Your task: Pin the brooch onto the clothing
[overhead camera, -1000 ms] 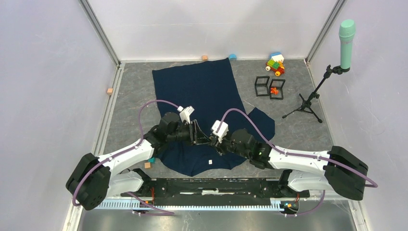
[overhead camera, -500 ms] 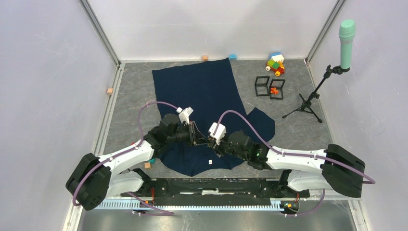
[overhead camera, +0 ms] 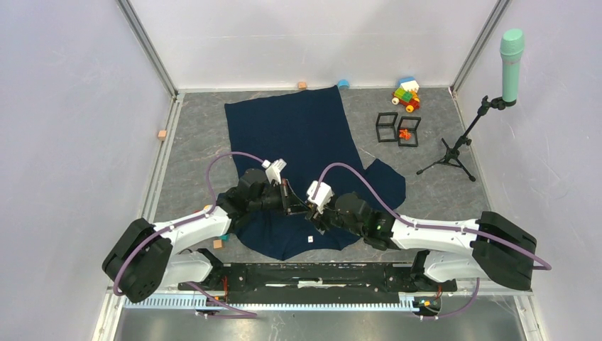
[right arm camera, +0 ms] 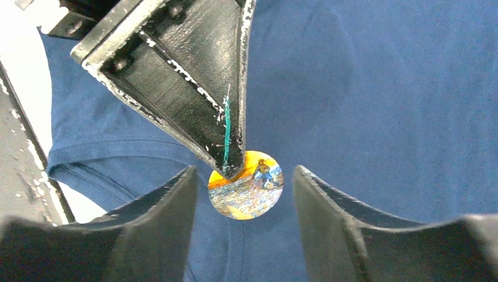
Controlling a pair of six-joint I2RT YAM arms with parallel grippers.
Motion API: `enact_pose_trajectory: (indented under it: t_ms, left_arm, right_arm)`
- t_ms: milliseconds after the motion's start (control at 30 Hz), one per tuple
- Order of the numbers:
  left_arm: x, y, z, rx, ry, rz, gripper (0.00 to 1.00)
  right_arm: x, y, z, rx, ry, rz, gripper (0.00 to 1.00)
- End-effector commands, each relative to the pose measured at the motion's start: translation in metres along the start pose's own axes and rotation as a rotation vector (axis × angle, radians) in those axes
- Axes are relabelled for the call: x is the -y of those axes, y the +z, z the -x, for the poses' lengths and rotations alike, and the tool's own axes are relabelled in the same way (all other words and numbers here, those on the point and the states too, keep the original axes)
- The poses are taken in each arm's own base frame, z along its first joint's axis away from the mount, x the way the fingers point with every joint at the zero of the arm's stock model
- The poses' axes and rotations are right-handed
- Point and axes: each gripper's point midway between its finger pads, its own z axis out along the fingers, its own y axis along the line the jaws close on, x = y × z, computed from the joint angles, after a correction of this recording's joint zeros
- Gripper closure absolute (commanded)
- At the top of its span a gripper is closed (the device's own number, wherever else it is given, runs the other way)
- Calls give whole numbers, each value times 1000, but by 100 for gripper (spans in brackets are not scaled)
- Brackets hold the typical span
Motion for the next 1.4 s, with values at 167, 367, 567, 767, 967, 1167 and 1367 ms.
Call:
enact_pose_trajectory:
  t_ms: [167,367,567,767,967,1167,1367]
  left_arm:
    - [6,-10,21,152,-54,26,98]
    - [8,-20,25,225,-151,11,98]
    - [6,-29,24,276,-219,-22,98]
    - [9,-37,25,311,-245,-46,98]
    - [19,-42,28,321,-247,-74,98]
    - [22,-44,27,316,-245,-85,98]
    - [26,-51,30,336,-192,-82,65]
  right_arm:
    - [24,-4,35,-57,-223,-230,15]
    - [7,-1,45,-53,-329,-311,15]
    - [4,9,46,-93,-383,-400,32]
    - [-4,14,43,-107,-416,-401,46]
    - [-9,16,37,-108,-426,-394,51]
    - [-3,17,41,-110,-419,-467,67]
    - [17,1,48,-84,-347,-601,98]
